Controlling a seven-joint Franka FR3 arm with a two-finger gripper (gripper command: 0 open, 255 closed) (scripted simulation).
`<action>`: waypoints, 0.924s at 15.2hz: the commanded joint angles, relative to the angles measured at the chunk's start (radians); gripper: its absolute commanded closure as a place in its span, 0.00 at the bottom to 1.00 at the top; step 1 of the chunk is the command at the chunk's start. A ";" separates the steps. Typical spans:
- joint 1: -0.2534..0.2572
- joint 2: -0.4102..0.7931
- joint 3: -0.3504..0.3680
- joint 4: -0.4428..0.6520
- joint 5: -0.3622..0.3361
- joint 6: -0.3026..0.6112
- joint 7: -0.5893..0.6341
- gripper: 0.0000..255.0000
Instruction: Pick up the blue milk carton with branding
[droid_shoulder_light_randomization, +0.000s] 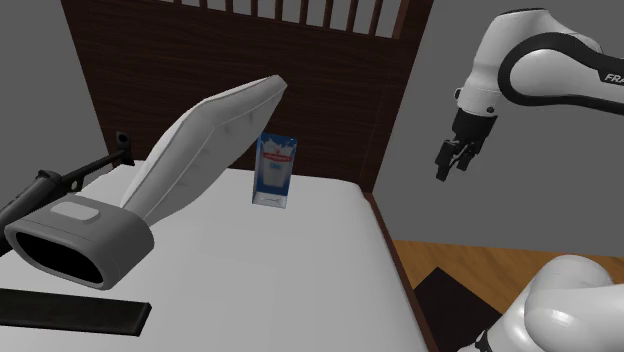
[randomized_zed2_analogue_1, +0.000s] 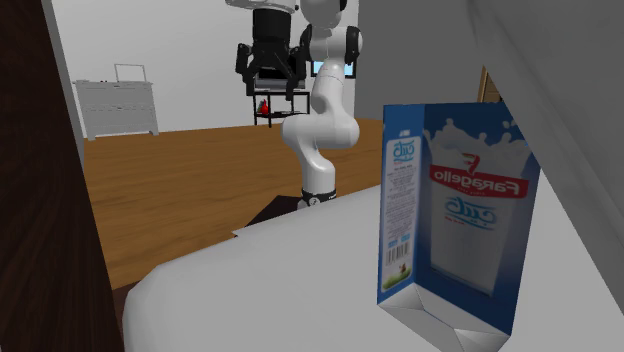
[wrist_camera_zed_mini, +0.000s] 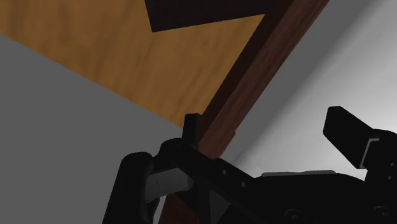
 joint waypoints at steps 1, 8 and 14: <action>0.000 0.000 0.000 0.000 0.000 0.000 0.000 0.00; 0.069 0.240 0.013 0.149 0.037 0.104 -0.076 0.00; 0.119 0.439 0.034 0.311 0.068 0.153 -0.145 0.00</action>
